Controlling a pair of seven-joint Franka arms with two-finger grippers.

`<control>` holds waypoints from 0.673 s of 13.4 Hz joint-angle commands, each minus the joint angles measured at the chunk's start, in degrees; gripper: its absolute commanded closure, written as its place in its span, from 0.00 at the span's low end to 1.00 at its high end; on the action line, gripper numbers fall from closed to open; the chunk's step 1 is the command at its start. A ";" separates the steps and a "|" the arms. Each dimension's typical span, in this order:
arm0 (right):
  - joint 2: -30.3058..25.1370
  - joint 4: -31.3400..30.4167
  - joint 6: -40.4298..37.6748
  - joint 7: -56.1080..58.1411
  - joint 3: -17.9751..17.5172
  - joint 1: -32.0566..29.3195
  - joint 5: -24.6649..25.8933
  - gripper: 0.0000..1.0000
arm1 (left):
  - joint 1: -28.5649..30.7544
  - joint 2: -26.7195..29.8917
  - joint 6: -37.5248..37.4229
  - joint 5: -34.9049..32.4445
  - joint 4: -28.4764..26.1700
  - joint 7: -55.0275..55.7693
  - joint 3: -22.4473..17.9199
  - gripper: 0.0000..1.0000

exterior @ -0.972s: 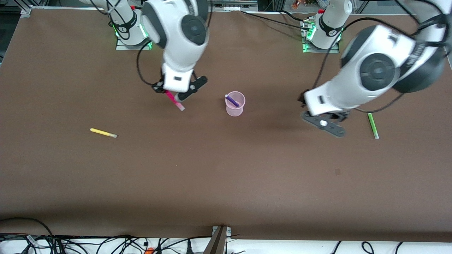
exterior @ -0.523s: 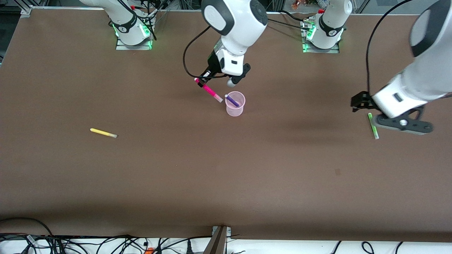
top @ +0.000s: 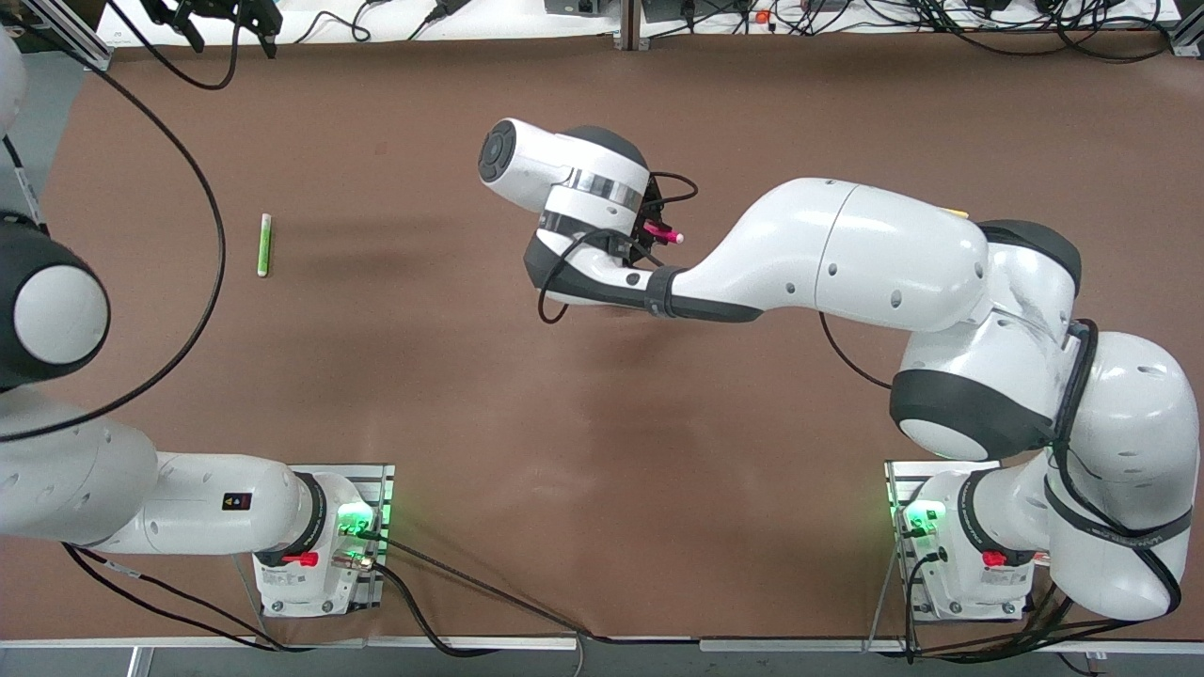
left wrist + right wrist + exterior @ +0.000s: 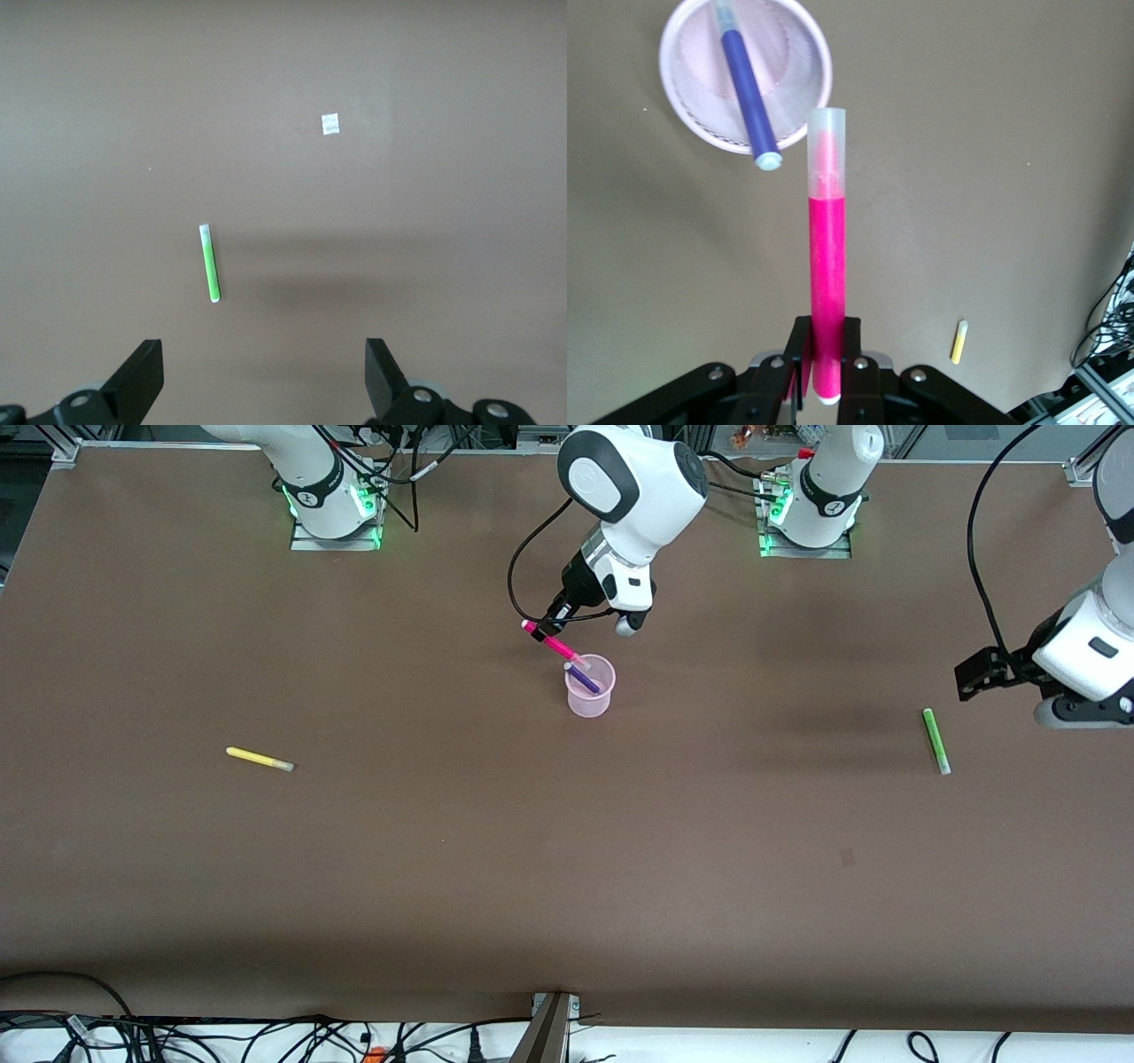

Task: Organize pens into pink holder with both arms
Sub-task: 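Carry the pink highlighter over the holder while the left gripper withdraws, then lower the pink highlighter into the holder and open the right gripper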

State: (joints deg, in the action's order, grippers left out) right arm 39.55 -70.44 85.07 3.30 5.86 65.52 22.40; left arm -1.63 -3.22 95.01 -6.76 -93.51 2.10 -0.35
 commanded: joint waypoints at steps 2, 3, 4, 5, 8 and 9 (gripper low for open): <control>4.21 2.15 -0.87 1.54 0.82 3.21 3.43 1.00 | -1.28 7.70 2.73 5.33 -8.00 -0.35 -1.84 0.00; 4.92 2.15 -1.39 1.54 0.90 3.21 3.53 1.00 | -1.01 7.62 2.38 6.40 -8.00 0.26 -1.76 0.00; 5.19 2.15 -1.57 1.62 0.99 3.21 3.79 1.00 | -0.92 7.18 1.25 6.41 -7.57 -0.34 -1.67 0.00; 5.19 2.15 -2.44 1.62 1.08 3.21 4.31 1.00 | -0.92 6.57 -0.42 6.33 -6.78 -0.26 -1.84 0.00; 5.28 2.15 -3.33 0.84 1.17 3.65 6.86 1.00 | -1.01 6.21 -0.61 6.15 -6.16 0.44 -1.49 0.00; 5.45 2.32 -2.37 0.66 1.17 3.48 6.87 1.00 | -1.01 6.12 -0.70 6.15 -6.16 0.36 -1.58 0.00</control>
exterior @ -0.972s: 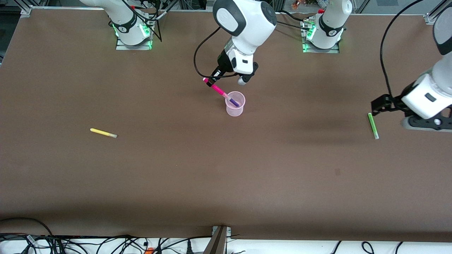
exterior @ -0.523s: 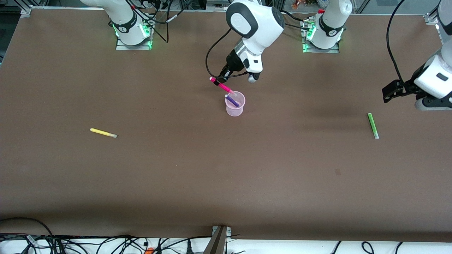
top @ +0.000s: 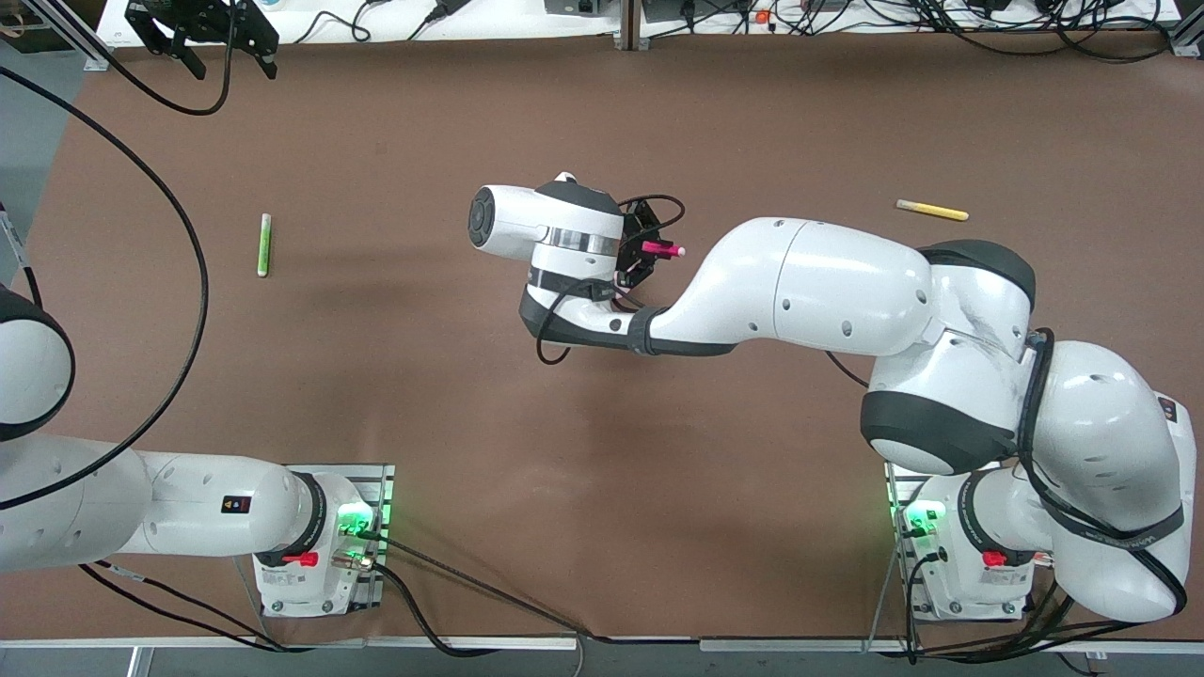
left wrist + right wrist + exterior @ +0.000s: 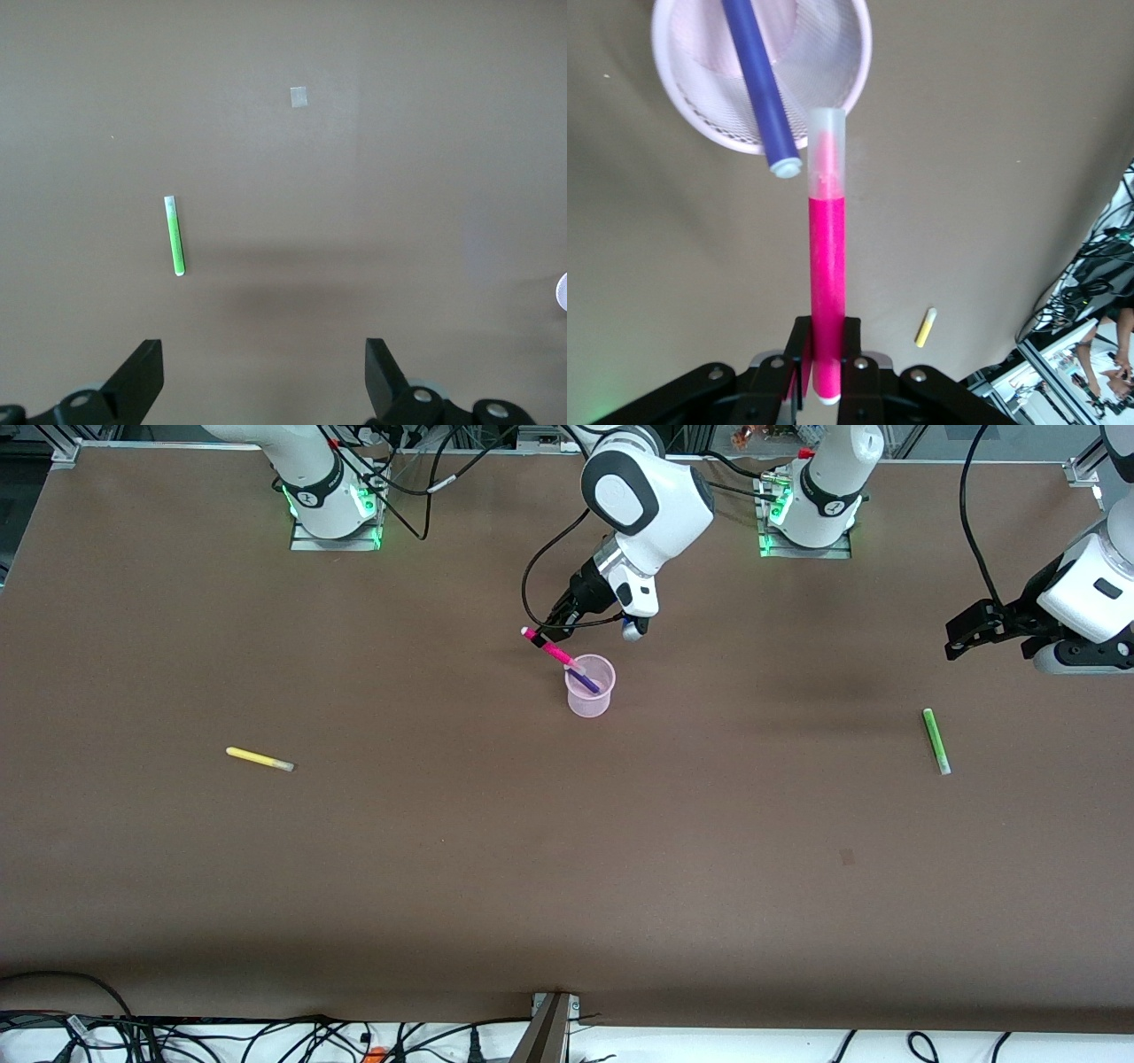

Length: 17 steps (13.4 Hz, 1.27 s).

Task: Organize pens into pink holder with both arms
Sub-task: 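Lower the pink highlighter into the holder and open the right gripper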

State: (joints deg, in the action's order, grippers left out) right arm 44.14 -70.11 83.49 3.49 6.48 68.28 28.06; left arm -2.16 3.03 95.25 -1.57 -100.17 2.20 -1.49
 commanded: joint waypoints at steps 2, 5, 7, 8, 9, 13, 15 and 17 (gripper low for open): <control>1.73 2.87 0.62 0.47 0.55 0.89 1.21 1.00 | -0.48 -0.13 -0.94 0.96 0.59 0.26 -0.45 0.00; 2.87 3.05 3.69 0.47 0.55 1.07 1.30 1.00 | -0.57 -0.39 -0.94 0.87 1.20 0.00 -0.45 0.00; 3.93 3.13 6.23 0.29 0.64 1.07 1.30 1.00 | -0.30 -2.23 -0.94 0.52 1.99 0.17 -0.89 0.00; 4.11 3.14 7.12 -0.41 0.64 0.98 1.30 1.00 | -0.22 -2.41 -0.94 0.52 2.25 0.17 -0.89 0.00; 4.20 3.14 7.56 -1.20 0.64 1.06 1.30 1.00 | -0.21 -2.41 -1.03 0.43 2.26 0.17 -0.89 0.00; 4.20 3.05 6.87 -1.29 0.64 1.07 1.30 0.90 | -0.21 -2.41 -1.64 0.43 2.43 -0.35 -0.89 0.00; 4.11 3.05 6.78 -1.38 0.64 1.07 1.30 0.43 | -0.21 -2.41 -1.65 0.52 2.43 -0.44 -0.89 0.00; 4.02 3.14 6.69 -1.29 0.64 1.07 1.21 0.18 | -0.21 -2.41 -1.65 0.43 2.43 -0.44 -0.89 0.00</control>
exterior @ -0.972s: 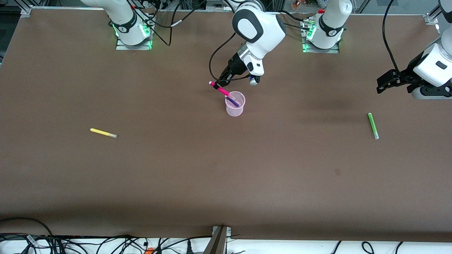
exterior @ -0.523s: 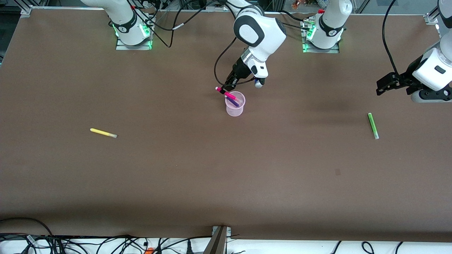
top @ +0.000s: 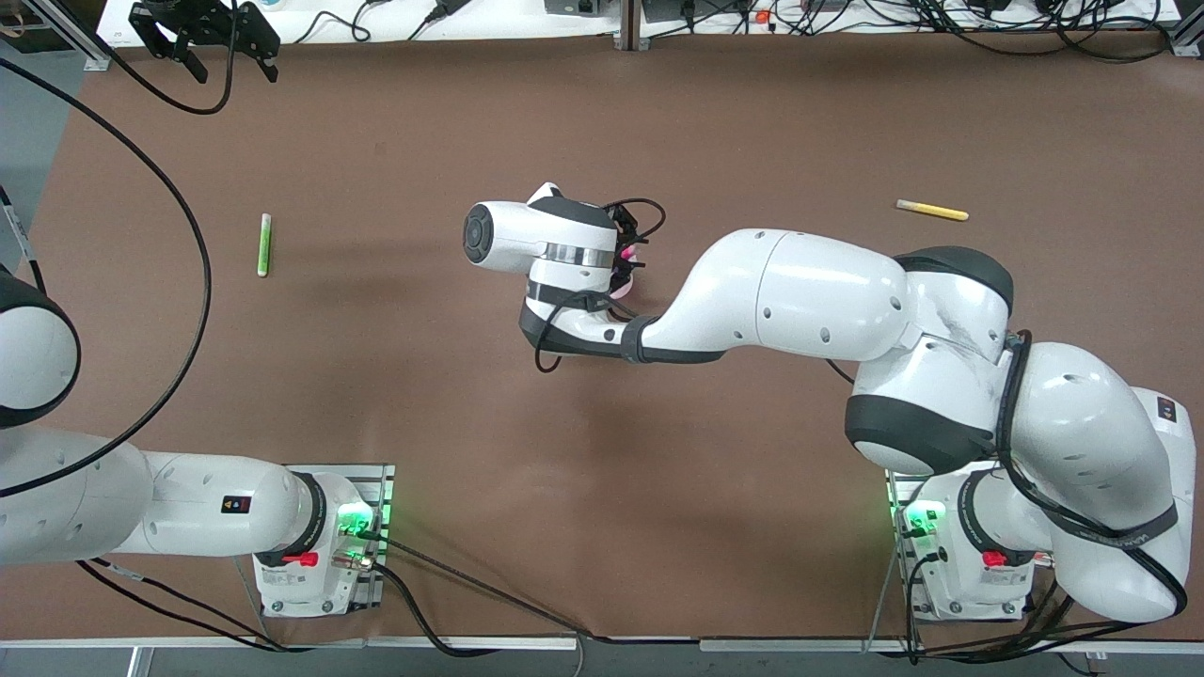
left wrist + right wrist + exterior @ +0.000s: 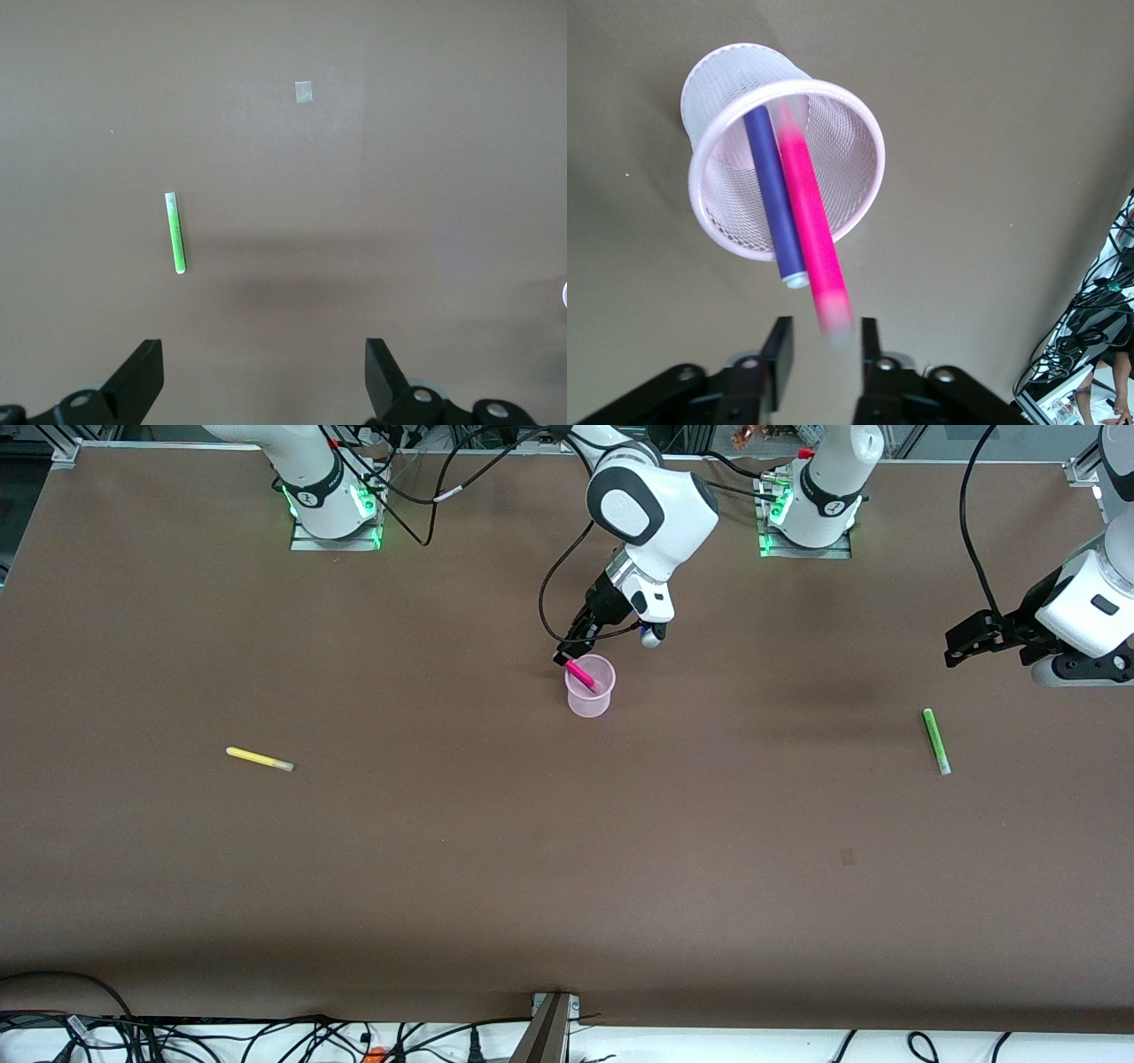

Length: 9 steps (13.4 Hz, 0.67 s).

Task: Organize pens into pink holder with both arms

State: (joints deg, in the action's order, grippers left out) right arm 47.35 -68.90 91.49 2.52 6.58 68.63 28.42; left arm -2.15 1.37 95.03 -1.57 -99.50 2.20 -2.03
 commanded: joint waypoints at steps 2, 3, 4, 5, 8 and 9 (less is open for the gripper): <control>0.29 1.93 -2.01 -0.23 0.71 0.37 0.76 0.07 | -0.23 -0.75 -1.43 0.43 1.77 -0.44 -0.34 0.00; 0.02 2.01 -4.02 0.20 0.97 0.02 0.68 0.06 | -0.23 -0.66 -1.51 0.51 1.77 -0.44 -0.34 0.00; -1.63 3.41 -6.13 0.99 1.06 -0.51 0.50 0.04 | -0.23 -0.66 -1.43 0.52 1.77 -0.44 -0.34 0.00; -3.30 4.90 -9.02 3.26 0.89 -2.17 -0.20 0.04 | -0.23 -0.75 -1.51 0.43 1.77 -0.44 -0.34 0.00; -13.57 5.27 -12.39 4.96 0.80 -11.55 -11.24 0.01 | -0.23 -0.75 -1.51 0.51 1.77 -0.44 -0.34 0.00; -16.04 5.01 -13.69 4.96 1.06 -14.20 -12.41 0.01 | -0.23 -0.75 -1.51 0.43 1.77 -0.44 -0.34 0.00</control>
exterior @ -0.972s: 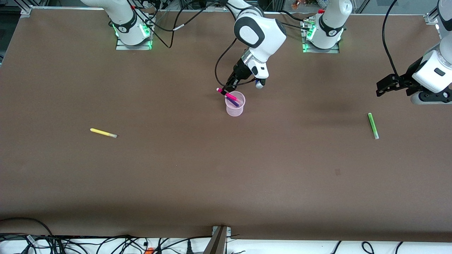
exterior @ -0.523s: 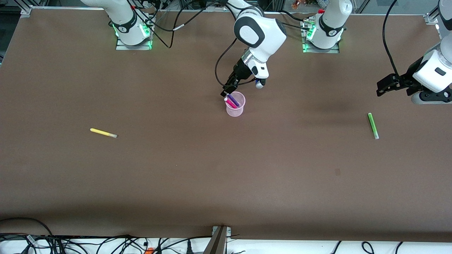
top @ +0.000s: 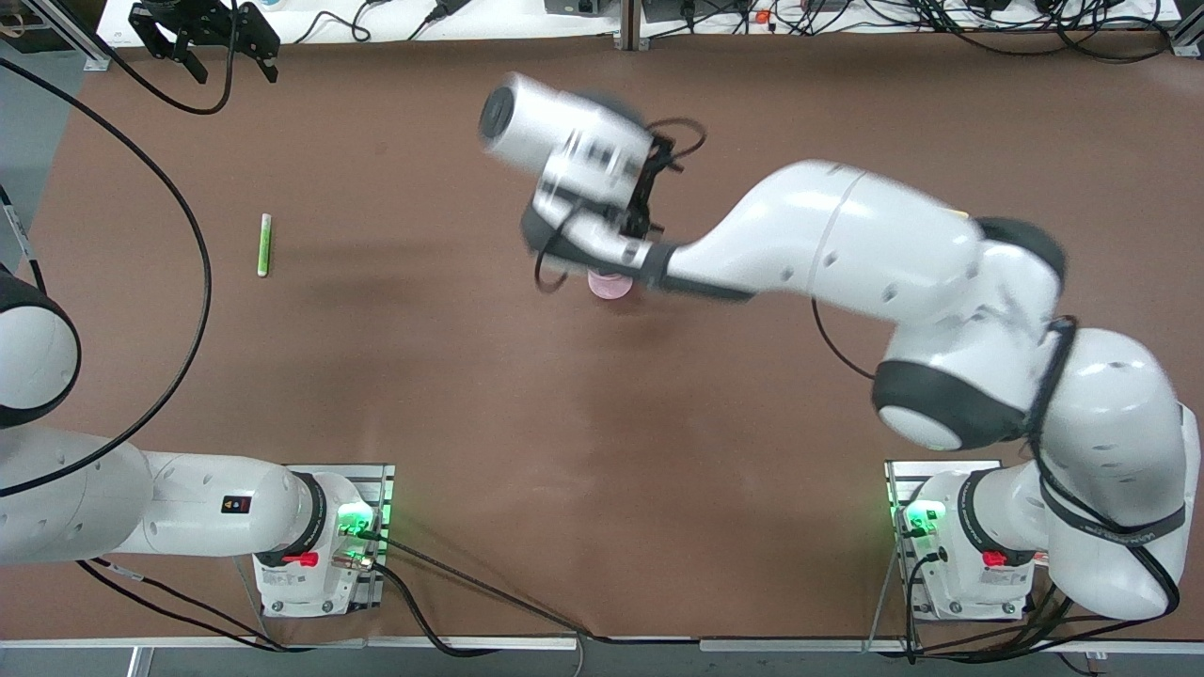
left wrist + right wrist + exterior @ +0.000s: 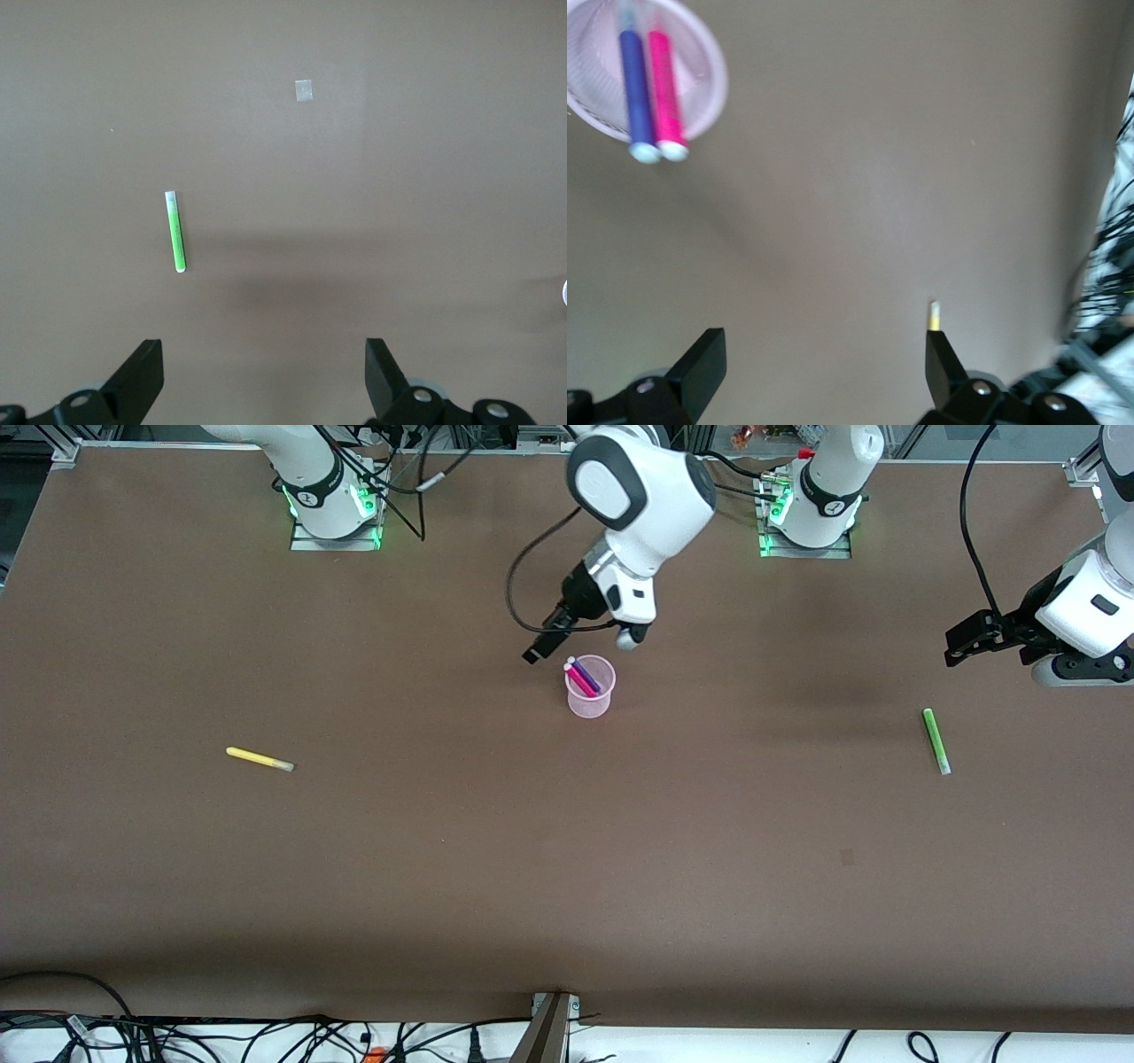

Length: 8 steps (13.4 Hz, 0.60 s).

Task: Organize pens into pink holder with both arms

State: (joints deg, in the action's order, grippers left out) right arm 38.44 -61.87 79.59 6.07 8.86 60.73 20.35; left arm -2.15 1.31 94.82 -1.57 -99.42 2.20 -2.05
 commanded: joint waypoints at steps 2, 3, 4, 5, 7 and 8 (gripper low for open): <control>-10.48 -2.11 -3.82 1.49 -0.95 -11.31 -4.79 0.01 | -0.23 -0.70 -1.31 0.43 1.69 -0.44 -0.32 0.00; -11.97 -2.11 -4.87 3.23 -0.87 -15.34 -7.05 0.01 | -0.23 -0.70 -1.31 0.43 1.69 -0.44 -0.32 0.00; -12.94 -2.11 -5.84 4.29 -0.78 -19.91 -10.55 0.00 | -0.23 -0.61 -1.31 0.51 1.69 -0.44 -0.32 0.00; -14.08 -2.11 -6.55 4.39 0.18 -23.17 -12.42 0.00 | -0.23 -0.70 -1.31 0.43 1.77 -0.44 -0.32 0.00; -15.41 -3.42 -7.08 5.00 2.99 -27.05 -14.97 0.00 | -0.23 -0.61 -1.31 0.43 1.77 -0.44 0.03 0.00; -15.68 -4.48 -6.47 5.09 5.44 -28.20 -16.64 0.00 | -0.31 -0.61 -1.31 0.43 1.86 -0.35 0.12 0.00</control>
State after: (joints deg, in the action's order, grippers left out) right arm 24.94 -62.97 72.86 11.07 11.87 34.42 6.89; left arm -2.17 1.29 94.76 -1.57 -99.32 2.20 -1.98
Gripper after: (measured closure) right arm 0.000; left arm 0.000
